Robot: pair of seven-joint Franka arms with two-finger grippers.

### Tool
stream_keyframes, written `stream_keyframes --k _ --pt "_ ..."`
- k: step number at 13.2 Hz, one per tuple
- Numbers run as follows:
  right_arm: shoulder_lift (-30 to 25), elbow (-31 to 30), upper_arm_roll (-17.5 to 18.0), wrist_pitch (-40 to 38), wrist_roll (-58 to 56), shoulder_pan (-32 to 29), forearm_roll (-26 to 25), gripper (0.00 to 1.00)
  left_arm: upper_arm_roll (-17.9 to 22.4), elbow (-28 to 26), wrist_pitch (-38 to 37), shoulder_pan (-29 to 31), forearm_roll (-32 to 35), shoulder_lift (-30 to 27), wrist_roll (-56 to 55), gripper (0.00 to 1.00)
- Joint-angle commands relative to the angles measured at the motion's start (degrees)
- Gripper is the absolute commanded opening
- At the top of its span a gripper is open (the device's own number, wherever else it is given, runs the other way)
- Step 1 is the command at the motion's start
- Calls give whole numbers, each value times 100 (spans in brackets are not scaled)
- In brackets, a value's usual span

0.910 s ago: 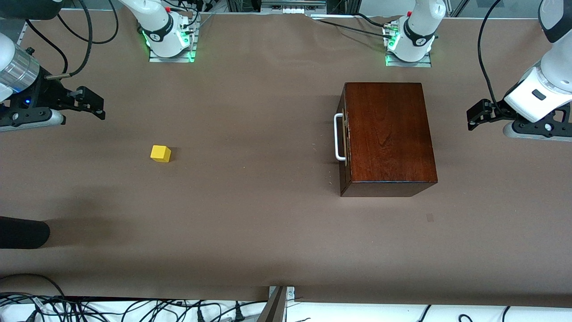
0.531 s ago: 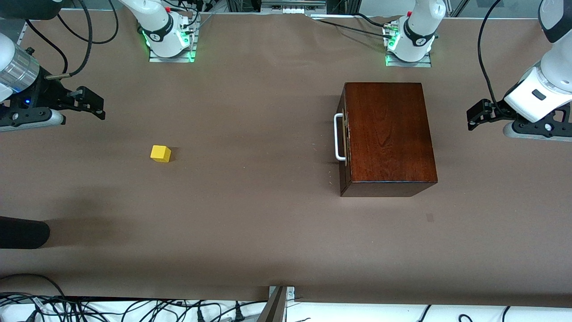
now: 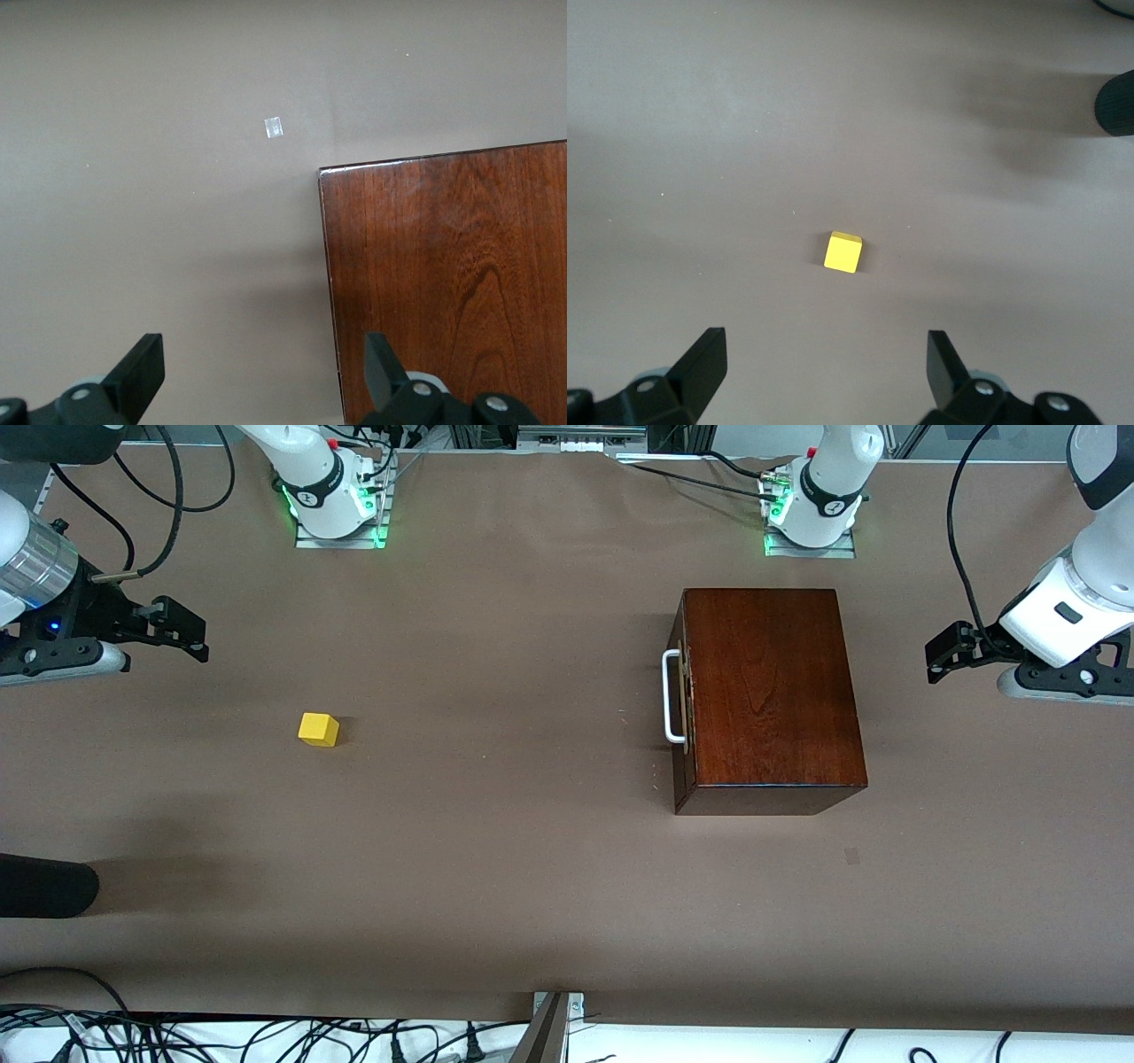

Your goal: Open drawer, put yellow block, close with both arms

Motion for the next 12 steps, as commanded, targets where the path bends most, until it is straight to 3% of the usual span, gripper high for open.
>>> stream_keyframes --k 1,12 --pt "56 122 26 -29 -5 -42 -12 100 -9 165 -131 -34 -63 71 0 100" --pt "65 122 26 -20 -5 -42 -12 100 -70 393 -297 -314 -89 202 -62 100"
